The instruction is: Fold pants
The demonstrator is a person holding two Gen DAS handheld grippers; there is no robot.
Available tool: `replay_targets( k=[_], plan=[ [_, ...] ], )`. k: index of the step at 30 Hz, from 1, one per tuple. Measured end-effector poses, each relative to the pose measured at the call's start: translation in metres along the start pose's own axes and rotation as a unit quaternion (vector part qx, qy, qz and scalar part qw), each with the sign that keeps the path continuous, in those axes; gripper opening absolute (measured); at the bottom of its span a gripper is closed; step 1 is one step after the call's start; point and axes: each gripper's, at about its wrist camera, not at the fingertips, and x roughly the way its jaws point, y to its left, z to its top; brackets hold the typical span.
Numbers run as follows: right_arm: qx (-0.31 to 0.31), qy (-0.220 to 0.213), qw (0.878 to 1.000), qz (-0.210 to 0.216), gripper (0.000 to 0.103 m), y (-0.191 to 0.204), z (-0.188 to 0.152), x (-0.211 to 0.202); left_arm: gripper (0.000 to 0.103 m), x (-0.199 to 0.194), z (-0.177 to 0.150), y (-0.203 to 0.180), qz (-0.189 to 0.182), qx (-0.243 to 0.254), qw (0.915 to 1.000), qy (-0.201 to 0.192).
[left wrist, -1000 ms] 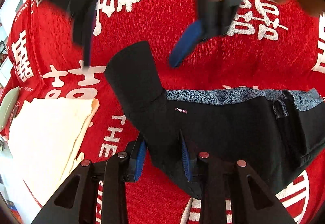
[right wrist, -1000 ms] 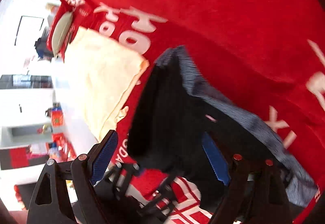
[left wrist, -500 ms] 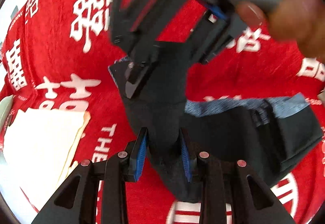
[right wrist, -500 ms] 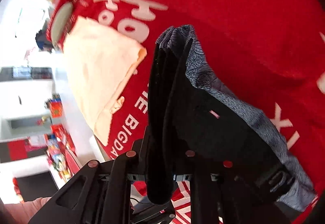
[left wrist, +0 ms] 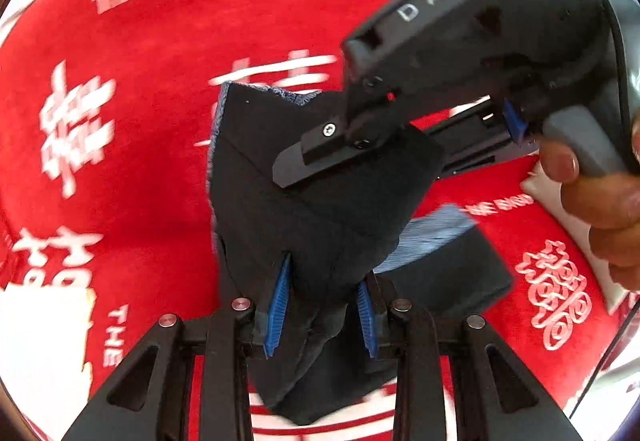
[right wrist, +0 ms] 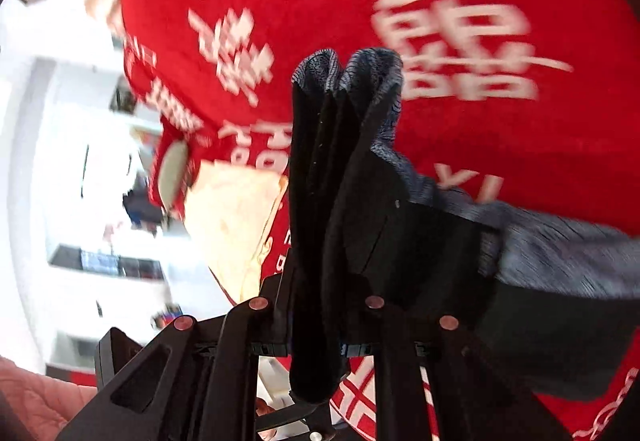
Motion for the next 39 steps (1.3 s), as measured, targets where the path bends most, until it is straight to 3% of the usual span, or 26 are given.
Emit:
replay_targets(
  k=[8,15,20,22,24,27,31,34,39],
  plan=[
    [0.085,-0.068,0.994,0.004,0.016,-0.101,-0.054,-0.075,0.033,0.038,-0.004,-0.104,-0.045,0.082,0.9948,0.04],
    [0.16,-0.056,0.985,-0.009,0.016,-0.205,-0.091,-0.052,0.033,0.098,-0.043,-0.153,-0.031,0.13,0.984,0.119],
    [0.18,-0.063,0.982,0.012,0.016,-0.236,-0.106,-0.043,0.033,0.102,-0.054,-0.165,-0.011,0.157,0.9796,0.125],
    [0.177,-0.064,0.982,0.011,0.016,-0.237,-0.108,-0.042,0.037,0.101,-0.054,-0.166,-0.009,0.162,0.978,0.131],
    [0.173,-0.064,0.983,0.006,0.016,-0.235,-0.109,-0.044,0.053,0.098,-0.052,-0.165,-0.023,0.152,0.9781,0.14],
    [0.161,-0.058,0.985,-0.02,0.018,-0.226,-0.11,-0.047,0.053,0.087,-0.046,-0.156,-0.028,0.138,0.9783,0.152],
    [0.137,-0.073,0.984,-0.089,0.025,-0.203,-0.101,-0.063,0.053,0.067,-0.038,-0.132,-0.027,0.11,0.9834,0.142],
    [0.104,-0.106,0.983,-0.109,0.036,-0.189,-0.082,-0.079,0.053,0.061,-0.025,-0.105,0.014,0.092,0.9886,0.119],
    [0.097,-0.116,0.982,-0.11,0.038,-0.202,-0.03,-0.066,0.053,0.079,-0.008,-0.048,0.073,0.024,0.9894,0.123]
  ],
)
